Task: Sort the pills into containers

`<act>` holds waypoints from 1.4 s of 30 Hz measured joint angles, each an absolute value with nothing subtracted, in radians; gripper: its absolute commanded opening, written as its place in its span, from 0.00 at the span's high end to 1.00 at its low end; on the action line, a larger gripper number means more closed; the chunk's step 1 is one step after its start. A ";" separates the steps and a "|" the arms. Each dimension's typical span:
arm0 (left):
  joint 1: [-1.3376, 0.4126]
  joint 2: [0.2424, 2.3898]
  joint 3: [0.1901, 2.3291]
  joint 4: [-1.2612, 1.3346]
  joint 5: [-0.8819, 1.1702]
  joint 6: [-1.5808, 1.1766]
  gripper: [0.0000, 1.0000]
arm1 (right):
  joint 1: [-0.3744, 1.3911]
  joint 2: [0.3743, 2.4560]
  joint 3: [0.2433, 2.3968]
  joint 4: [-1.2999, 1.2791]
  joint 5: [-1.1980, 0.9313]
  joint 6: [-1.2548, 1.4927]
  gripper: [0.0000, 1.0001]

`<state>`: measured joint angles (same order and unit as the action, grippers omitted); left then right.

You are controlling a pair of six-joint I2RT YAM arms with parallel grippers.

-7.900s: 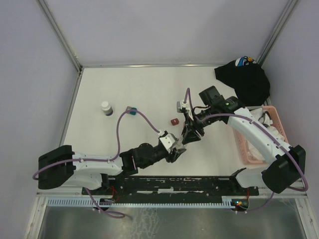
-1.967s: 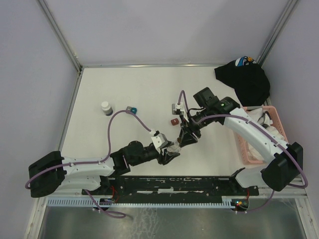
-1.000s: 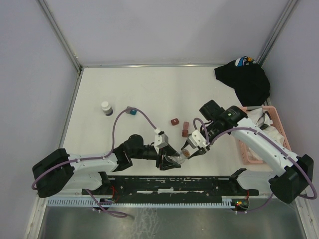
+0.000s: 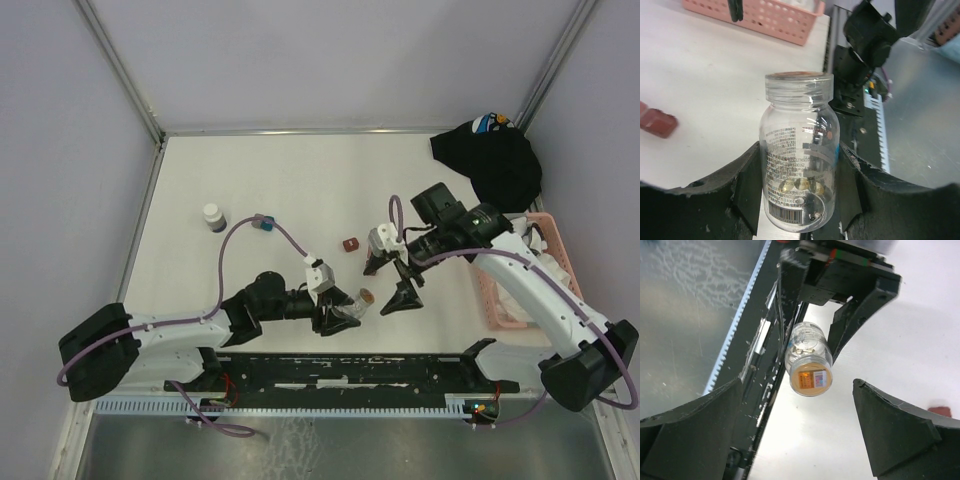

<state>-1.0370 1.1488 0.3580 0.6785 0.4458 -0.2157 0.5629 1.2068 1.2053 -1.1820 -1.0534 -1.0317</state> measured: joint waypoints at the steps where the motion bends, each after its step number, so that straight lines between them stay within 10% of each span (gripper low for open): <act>1: -1.047 1.132 0.353 0.671 0.404 -0.207 0.97 | 0.559 1.224 1.227 -1.170 -1.055 -0.970 0.01; 30: -1.135 1.099 0.347 0.591 -0.020 -0.136 0.97 | 0.633 1.433 1.257 -0.949 -0.842 -0.378 0.25; 42: -1.138 1.099 0.347 0.591 -0.015 -0.136 0.97 | 0.632 1.441 1.257 -0.939 -0.827 -0.374 0.63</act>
<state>-1.1381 1.0988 0.3470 0.5907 -0.0147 -0.1364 0.6319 1.4406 1.2568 -0.9394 -0.8272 -0.3737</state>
